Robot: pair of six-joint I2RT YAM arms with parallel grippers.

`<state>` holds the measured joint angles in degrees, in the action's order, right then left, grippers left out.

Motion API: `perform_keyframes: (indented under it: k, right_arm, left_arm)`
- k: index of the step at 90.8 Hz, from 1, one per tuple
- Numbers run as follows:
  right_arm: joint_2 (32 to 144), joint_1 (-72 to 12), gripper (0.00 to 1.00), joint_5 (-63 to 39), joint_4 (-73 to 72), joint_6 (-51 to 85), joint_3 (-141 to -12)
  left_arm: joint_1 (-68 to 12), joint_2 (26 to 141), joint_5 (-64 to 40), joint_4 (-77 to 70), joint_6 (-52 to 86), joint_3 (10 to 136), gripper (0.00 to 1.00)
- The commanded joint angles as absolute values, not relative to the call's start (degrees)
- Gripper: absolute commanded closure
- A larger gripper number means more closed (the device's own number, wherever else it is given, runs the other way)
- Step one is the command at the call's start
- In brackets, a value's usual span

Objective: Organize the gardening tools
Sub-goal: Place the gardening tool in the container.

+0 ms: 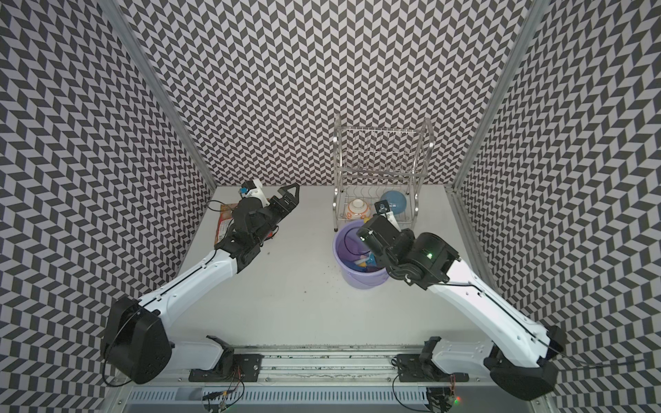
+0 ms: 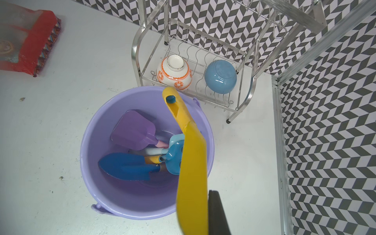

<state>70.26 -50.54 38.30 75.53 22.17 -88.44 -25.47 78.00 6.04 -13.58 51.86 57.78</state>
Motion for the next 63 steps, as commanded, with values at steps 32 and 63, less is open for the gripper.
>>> perform_keyframes:
  k: [32, 63]
  right_arm:
    - [75.6, -50.4, 0.95, 33.0, 73.1, 19.3, -88.2]
    - [80.6, -48.8, 0.94, 30.2, 72.1, 17.1, -88.2]
  left_arm:
    - [-24.4, 76.0, 5.6, -11.1, 49.5, 58.0, 0.00]
    - [-23.5, 75.4, 6.1, -8.2, 49.1, 58.3, 0.00]
